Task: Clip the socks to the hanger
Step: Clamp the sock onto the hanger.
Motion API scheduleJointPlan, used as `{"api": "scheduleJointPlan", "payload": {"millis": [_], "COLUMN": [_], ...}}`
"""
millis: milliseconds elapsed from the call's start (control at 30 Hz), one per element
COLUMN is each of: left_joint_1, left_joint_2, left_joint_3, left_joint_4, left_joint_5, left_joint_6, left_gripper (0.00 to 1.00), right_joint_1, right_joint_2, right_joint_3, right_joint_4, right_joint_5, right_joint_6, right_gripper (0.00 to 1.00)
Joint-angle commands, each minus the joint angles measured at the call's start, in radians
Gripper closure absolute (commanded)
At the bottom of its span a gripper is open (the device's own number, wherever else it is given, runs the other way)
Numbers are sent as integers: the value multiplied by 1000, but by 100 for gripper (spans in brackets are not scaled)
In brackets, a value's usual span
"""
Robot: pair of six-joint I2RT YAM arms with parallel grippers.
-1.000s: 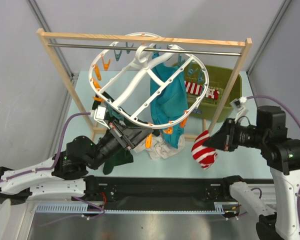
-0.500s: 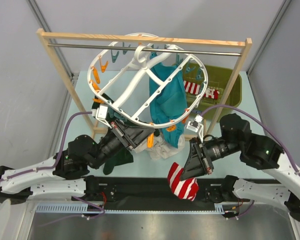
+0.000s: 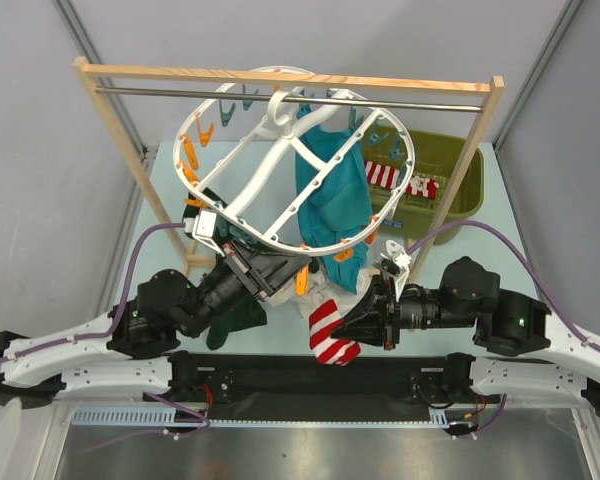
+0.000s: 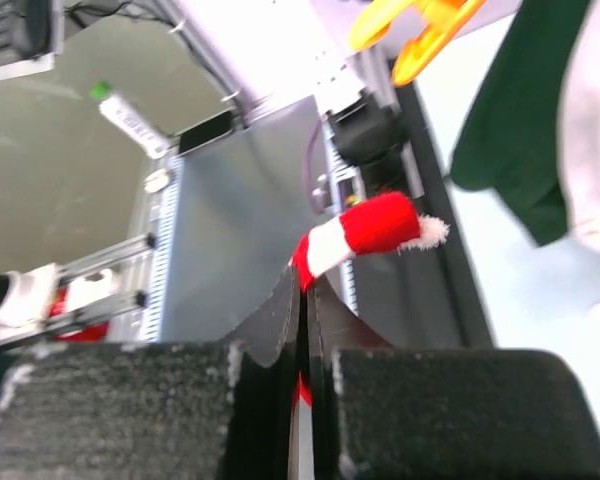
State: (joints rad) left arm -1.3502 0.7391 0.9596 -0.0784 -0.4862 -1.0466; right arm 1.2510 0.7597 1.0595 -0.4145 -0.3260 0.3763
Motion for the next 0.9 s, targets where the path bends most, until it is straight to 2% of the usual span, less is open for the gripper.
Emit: {"api": "scheduleJointPlan", "payload": {"millis": [0,133,400,533,867], "left_joint_1": [3,3,5,5,5], "left_joint_2": [-7,-17,-24,-24,-23], "left_joint_3": [19,11,2,1,-12], "left_joint_4": [23,19,22,25,42], "left_joint_5": [-51,-58,-65,-63,-48], "left_joint_6": [-3,-10,-15,-15,-33], "left_gripper": [100,100,100,100,100], "right_joint_1": [13,25,77,110,119], "right_joint_2": [4,43,35,21,6], "right_joint_3": [-16,-33,-130,-162,-158], "right_joint_4": [171,219,368,434,448], "right_joint_5": [120,58,36,87,134], "right_joint_6": [-100,-90,-105,-132,-157], "right_gripper": [100,100,100,100,100]}}
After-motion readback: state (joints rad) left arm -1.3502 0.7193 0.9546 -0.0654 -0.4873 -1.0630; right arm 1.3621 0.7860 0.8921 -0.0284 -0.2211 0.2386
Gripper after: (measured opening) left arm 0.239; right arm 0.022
